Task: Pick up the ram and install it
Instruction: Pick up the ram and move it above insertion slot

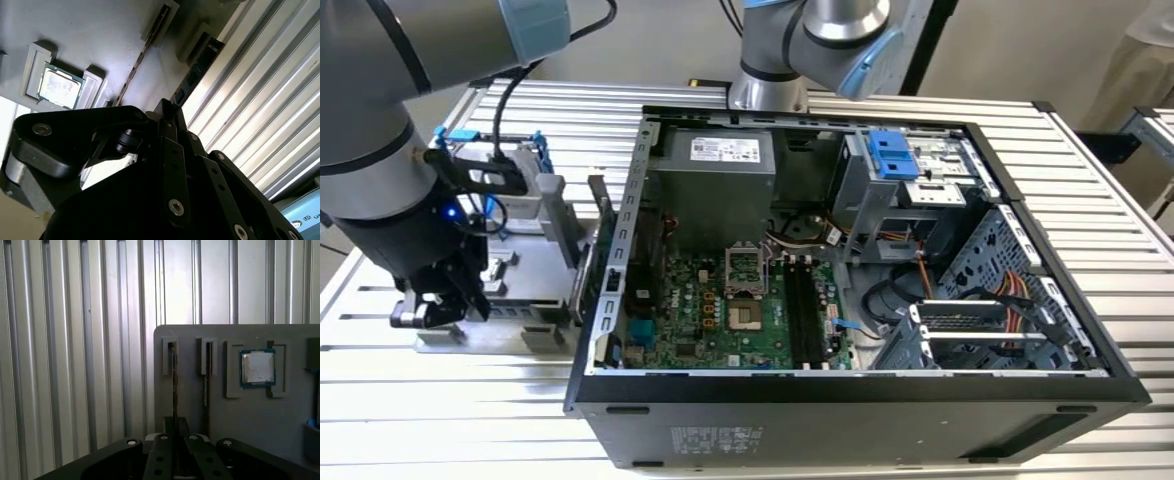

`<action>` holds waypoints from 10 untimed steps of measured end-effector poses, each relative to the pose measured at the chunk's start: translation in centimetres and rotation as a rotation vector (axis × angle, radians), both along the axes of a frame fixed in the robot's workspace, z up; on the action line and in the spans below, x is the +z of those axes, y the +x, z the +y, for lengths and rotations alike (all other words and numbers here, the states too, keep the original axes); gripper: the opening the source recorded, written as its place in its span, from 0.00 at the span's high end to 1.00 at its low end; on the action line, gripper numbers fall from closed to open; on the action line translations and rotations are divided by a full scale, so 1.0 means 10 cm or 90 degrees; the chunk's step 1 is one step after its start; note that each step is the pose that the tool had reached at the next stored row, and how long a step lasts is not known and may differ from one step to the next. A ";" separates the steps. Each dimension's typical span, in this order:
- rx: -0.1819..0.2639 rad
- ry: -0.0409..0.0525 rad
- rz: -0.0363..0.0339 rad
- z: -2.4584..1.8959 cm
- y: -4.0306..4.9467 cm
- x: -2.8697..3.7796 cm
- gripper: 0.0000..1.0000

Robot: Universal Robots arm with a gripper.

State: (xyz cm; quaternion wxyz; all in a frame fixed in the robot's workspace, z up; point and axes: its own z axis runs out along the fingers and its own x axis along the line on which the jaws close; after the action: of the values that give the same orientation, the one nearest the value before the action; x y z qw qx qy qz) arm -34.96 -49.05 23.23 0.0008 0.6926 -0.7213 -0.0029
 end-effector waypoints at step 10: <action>0.000 0.0000 0.0000 0.000 0.000 0.063 1.00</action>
State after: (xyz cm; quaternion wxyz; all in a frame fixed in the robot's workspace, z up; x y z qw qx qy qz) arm -34.96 -49.05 23.86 0.0008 0.6926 -0.7213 -0.0029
